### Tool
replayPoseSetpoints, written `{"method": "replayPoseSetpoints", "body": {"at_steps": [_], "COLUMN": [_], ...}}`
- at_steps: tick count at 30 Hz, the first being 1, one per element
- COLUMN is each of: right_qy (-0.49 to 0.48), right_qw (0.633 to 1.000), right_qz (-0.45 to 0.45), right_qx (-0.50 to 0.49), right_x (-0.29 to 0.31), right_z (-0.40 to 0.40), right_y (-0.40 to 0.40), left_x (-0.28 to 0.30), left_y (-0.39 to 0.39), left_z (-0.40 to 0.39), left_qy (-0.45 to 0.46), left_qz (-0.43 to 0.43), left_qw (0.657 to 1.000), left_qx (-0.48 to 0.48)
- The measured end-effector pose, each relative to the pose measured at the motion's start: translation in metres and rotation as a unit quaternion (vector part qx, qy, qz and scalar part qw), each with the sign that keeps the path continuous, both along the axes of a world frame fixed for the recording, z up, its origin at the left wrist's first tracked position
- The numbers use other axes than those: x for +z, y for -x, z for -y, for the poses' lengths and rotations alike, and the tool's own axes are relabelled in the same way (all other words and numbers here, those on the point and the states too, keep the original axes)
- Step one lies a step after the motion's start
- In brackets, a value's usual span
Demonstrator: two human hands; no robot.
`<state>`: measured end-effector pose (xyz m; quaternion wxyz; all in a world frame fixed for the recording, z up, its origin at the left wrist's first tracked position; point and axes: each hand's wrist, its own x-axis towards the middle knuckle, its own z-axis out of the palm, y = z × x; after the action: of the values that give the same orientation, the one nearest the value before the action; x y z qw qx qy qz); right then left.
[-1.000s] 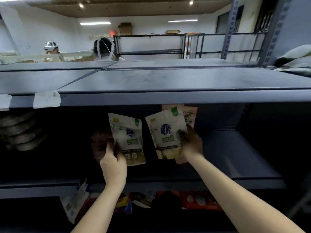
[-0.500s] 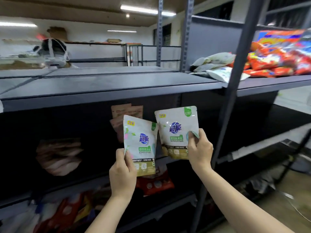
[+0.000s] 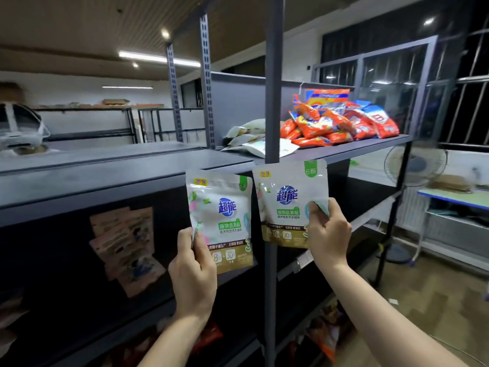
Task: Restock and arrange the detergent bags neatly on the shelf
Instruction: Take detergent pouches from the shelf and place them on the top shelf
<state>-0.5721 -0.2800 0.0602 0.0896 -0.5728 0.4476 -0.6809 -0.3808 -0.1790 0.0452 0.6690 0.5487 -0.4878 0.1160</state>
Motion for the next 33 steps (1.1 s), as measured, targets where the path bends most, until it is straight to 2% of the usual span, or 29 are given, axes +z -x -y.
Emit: {"method": "replayPoseSetpoints", "body": {"at_steps": [5,10,16,20,23,28,33], "right_qy": [0.006,0.01,0.03,0.041,0.038,0.039,0.033], "right_qw": [1.0,0.999,0.994,0.99,0.986,0.985,0.99], "right_qz": [0.003,0.048,0.08,0.09,0.103,0.11,0.077], "right_qx": [-0.008,0.014,0.075,0.103,0.124,0.128,0.11], "right_x": [0.011,0.027,0.054,0.069,0.078,0.09,0.109], "right_z": [0.047,0.117,0.206,0.255,0.287,0.329,0.375], "right_y": [0.058,0.118,0.176,0.207,0.227,0.239,0.228], "left_x": [0.01,0.023,0.055,0.087,0.108,0.129,0.138], "left_y": [0.057,0.127,0.197,0.222,0.223,0.209,0.186], "left_z": [0.053,0.121,0.212,0.276,0.32,0.374,0.418], "left_qy": [0.023,0.06,0.087,0.108,0.091,0.002,-0.062], "left_qz": [0.001,-0.013,-0.039,-0.051,-0.061,-0.132,-0.202], "left_qw": [1.0,0.998,0.994,0.983,0.975,0.956,0.937], "left_qx": [-0.019,-0.007,0.055,0.14,0.191,0.261,0.277]}}
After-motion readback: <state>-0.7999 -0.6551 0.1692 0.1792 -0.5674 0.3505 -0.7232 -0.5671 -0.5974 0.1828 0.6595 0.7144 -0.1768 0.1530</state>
